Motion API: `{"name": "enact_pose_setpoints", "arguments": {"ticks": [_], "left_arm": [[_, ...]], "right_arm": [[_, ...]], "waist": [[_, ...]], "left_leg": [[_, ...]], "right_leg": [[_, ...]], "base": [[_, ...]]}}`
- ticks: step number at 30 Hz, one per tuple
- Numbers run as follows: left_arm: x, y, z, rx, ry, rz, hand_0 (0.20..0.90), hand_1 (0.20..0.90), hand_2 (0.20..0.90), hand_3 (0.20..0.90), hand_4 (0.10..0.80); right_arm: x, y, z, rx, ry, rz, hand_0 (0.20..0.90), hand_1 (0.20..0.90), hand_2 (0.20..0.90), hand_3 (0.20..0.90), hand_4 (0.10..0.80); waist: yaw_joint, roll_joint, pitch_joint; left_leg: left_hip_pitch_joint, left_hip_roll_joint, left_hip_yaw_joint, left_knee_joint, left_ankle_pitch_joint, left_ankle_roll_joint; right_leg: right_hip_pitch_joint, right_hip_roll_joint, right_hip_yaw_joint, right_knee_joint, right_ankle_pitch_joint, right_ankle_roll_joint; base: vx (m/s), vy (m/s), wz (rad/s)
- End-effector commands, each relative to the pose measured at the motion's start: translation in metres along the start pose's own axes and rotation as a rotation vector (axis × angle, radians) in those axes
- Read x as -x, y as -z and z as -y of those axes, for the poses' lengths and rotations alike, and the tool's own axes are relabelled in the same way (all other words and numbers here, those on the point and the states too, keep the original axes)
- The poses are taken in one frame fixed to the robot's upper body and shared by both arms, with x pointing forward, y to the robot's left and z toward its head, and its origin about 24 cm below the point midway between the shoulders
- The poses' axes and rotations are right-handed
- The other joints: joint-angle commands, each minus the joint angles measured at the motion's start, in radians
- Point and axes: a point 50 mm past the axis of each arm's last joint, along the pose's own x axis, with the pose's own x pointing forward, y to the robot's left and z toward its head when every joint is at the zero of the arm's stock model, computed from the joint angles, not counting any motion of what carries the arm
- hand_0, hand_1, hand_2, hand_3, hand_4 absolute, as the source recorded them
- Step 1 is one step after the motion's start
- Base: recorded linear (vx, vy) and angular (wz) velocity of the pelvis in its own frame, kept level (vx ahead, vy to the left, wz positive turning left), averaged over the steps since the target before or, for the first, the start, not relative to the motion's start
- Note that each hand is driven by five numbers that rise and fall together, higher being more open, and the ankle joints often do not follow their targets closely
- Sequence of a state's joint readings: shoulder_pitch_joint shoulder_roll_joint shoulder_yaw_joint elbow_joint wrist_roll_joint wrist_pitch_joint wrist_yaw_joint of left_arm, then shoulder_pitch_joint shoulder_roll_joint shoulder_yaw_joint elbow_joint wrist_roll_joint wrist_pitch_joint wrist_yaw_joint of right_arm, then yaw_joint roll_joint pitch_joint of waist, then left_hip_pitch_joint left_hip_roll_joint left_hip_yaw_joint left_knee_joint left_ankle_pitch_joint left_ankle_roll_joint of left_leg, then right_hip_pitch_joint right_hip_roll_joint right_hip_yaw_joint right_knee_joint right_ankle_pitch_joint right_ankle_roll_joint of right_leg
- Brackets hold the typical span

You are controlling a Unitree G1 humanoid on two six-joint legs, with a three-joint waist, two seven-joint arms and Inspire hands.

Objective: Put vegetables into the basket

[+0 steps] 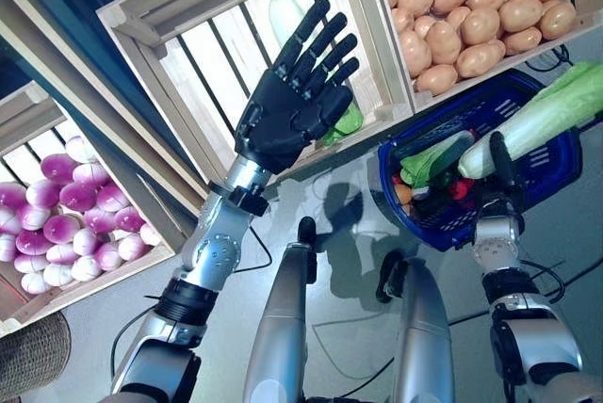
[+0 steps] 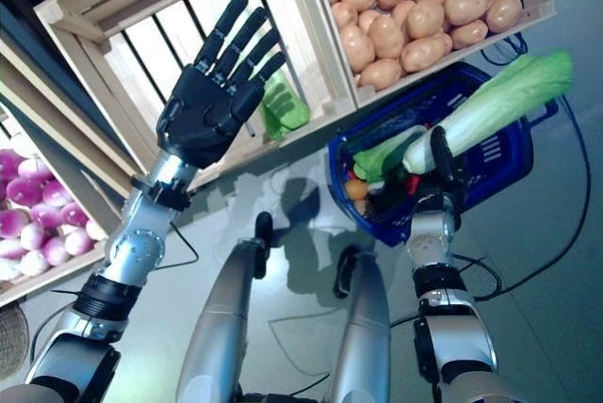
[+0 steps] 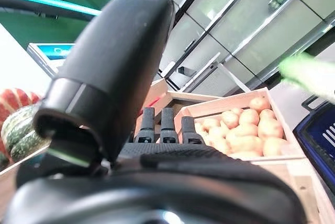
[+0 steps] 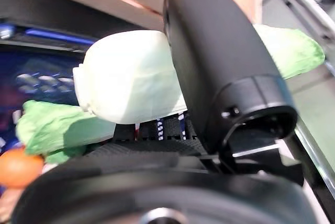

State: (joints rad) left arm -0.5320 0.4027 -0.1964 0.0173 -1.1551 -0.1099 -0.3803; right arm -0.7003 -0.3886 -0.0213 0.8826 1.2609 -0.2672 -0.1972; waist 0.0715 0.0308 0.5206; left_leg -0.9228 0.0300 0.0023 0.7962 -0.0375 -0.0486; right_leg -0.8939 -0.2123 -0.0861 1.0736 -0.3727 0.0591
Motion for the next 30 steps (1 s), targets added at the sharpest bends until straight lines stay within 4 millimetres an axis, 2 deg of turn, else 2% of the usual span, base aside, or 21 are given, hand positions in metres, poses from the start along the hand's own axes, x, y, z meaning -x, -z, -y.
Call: {"name": "enact_pose_setpoints", "arguments": {"ticks": [1, 4, 5, 6, 7, 9, 16, 20, 22, 25, 27, 29, 30], "left_arm": [[-0.034, -0.030, 0.052, 0.032, 0.301, 0.218, 0.900, 0.900, 0.900, 0.900, 0.800], [-0.037, -0.029, 0.054, 0.038, 0.301, 0.218, 0.900, 0.900, 0.900, 0.900, 0.800], [-0.037, -0.029, 0.054, 0.046, 0.300, 0.220, 0.900, 0.900, 0.900, 0.900, 0.800], [-0.037, -0.029, 0.054, 0.046, 0.304, 0.223, 0.900, 0.900, 0.900, 0.900, 0.800], [-0.038, -0.029, 0.054, 0.047, 0.303, 0.223, 0.900, 0.900, 0.900, 0.900, 0.800], [-0.038, -0.029, 0.056, 0.040, 0.311, 0.219, 0.900, 0.900, 0.900, 0.900, 0.800], [-0.040, -0.029, 0.061, 0.019, 0.315, 0.224, 0.900, 0.900, 0.900, 0.900, 0.800], [-0.044, -0.029, 0.064, -0.001, 0.310, 0.216, 0.900, 0.900, 0.900, 0.900, 0.800], [-0.044, -0.029, 0.063, -0.030, 0.276, 0.208, 0.900, 0.900, 0.900, 0.900, 0.800], [-0.044, -0.030, 0.059, -0.088, 0.244, 0.193, 0.900, 0.900, 0.900, 0.900, 0.800], [-0.042, -0.034, 0.055, -0.308, 0.189, 0.196, 0.900, 0.900, 0.900, 0.900, 0.800], [-0.040, -0.040, 0.054, -0.470, 0.160, 0.203, 0.900, 0.900, 0.900, 0.900, 0.800], [-0.036, -0.048, 0.052, -0.611, 0.120, 0.231, 0.900, 0.900, 0.900, 0.900, 0.800]], "right_arm": [[-0.011, -0.039, -0.039, 0.138, -0.139, 0.107, 0.300, 0.300, 0.300, 0.300, 0.400], [-0.013, -0.037, -0.043, 0.198, -0.145, 0.085, 0.300, 0.300, 0.300, 0.300, 0.400], [-0.013, -0.033, -0.047, 0.252, -0.156, 0.071, 0.488, 0.488, 0.488, 0.488, 0.525], [-0.013, -0.030, -0.050, 0.292, -0.161, 0.064, 0.811, 0.811, 0.811, 0.811, 0.740], [-0.013, -0.026, -0.053, 0.334, -0.160, 0.044, 0.900, 0.900, 0.900, 0.900, 0.800], [-0.013, -0.022, -0.056, 0.398, -0.152, 0.032, 0.900, 0.900, 0.900, 0.900, 0.800], [-0.015, -0.014, -0.043, 0.615, 0.008, -0.006, 0.900, 0.900, 0.900, 0.900, 0.800], [-0.017, -0.020, -0.042, 0.740, 0.081, 0.046, 0.900, 0.900, 0.900, 0.900, 0.800], [-0.017, -0.026, -0.047, 0.880, 0.129, 0.119, 0.900, 0.900, 0.900, 0.900, 0.800], [-0.017, -0.032, -0.049, 0.984, 0.189, 0.180, 0.900, 0.900, 0.900, 0.900, 0.800], [-0.016, -0.038, -0.055, 1.133, 0.199, 0.270, 0.900, 0.900, 0.900, 0.900, 0.800], [-0.016, -0.042, -0.055, 1.134, 0.212, 0.278, 0.900, 0.900, 0.900, 0.900, 0.800], [-0.015, -0.044, -0.052, 1.092, 0.213, 0.278, 0.900, 0.900, 0.900, 0.900, 0.800]], "waist": [[0.003, 0.027, -0.002], [0.003, 0.032, -0.001], [0.005, 0.035, -0.001], [0.005, 0.037, -0.001], [0.004, 0.037, -0.001], [0.005, 0.038, -0.001], [0.008, 0.041, -0.001], [0.009, 0.042, -0.001], [0.012, 0.042, -0.001], [0.013, 0.045, -0.001], [0.013, 0.046, -0.001], [0.012, 0.048, -0.001], [0.013, 0.051, -0.001]], "left_leg": [[0.001, -0.036, 0.015, 0.234, -0.268, 0.046], [-0.028, -0.040, 0.016, 0.266, -0.276, 0.051], [-0.047, -0.041, 0.018, 0.284, -0.280, 0.054], [-0.055, -0.040, 0.019, 0.291, -0.283, 0.058], [-0.067, -0.039, 0.019, 0.299, -0.282, 0.058], [-0.074, -0.041, 0.019, 0.300, -0.279, 0.056], [-0.094, -0.040, 0.019, 0.324, -0.275, 0.052], [-0.103, -0.036, 0.017, 0.326, -0.271, 0.052], [-0.102, -0.037, 0.016, 0.320, -0.266, 0.053], [-0.105, -0.035, 0.016, 0.323, -0.268, 0.056], [-0.102, -0.035, 0.016, 0.317, -0.267, 0.055], [-0.099, -0.031, 0.016, 0.309, -0.262, 0.052], [-0.099, -0.031, 0.016, 0.306, -0.263, 0.051]], "right_leg": [[-0.019, 0.016, 0.001, 0.036, 0.067, -0.051], [-0.049, 0.017, 0.008, 0.064, 0.061, -0.053], [-0.067, 0.018, 0.013, 0.079, 0.058, -0.054], [-0.079, 0.016, 0.015, 0.088, 0.056, -0.054], [-0.092, 0.019, 0.018, 0.098, 0.057, -0.054], [-0.101, 0.021, 0.021, 0.102, 0.060, -0.054], [-0.120, 0.026, 0.026, 0.121, 0.063, -0.054], [-0.127, 0.029, 0.025, 0.123, 0.065, -0.055], [-0.128, 0.032, 0.023, 0.117, 0.071, -0.054], [-0.130, 0.033, 0.022, 0.116, 0.069, -0.056], [-0.126, 0.039, 0.018, 0.106, 0.074, -0.053], [-0.122, 0.041, 0.015, 0.095, 0.079, -0.050], [-0.122, 0.043, 0.015, 0.091, 0.077, -0.050]], "base": [[-0.021, 0.042, 0.04], [-0.010, 0.039, 0.03], [-0.013, 0.034, 0.02], [-0.019, 0.048, 0.02], [-0.008, 0.037, 0.01], [0.003, 0.035, 0.00], [0.007, 0.006, 0.00], [0.000, 0.000, 0.00], [0.000, 0.000, 0.00], [0.015, -0.026, -0.01], [0.019, -0.041, 0.00], [0.010, -0.039, 0.01], [0.013, -0.033, 0.01]]}}
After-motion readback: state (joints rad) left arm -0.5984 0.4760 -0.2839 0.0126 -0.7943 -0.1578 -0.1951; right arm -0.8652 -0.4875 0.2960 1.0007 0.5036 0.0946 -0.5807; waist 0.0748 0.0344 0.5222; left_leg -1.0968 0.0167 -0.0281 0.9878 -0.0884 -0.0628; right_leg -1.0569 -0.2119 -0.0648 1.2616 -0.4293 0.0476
